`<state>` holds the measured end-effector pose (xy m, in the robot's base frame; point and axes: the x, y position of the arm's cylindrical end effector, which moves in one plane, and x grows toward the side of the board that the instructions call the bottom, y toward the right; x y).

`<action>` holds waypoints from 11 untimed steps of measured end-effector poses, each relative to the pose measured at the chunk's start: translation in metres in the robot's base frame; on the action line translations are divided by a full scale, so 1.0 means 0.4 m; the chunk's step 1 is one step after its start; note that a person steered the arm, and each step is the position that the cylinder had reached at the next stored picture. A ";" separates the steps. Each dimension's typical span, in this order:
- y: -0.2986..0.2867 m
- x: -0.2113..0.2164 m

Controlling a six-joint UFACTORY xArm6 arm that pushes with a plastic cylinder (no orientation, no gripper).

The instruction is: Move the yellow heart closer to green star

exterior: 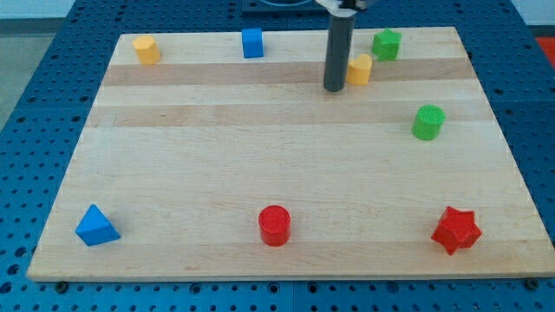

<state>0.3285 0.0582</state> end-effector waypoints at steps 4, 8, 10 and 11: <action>0.067 -0.096; 0.058 -0.062; 0.148 -0.064; 0.170 -0.077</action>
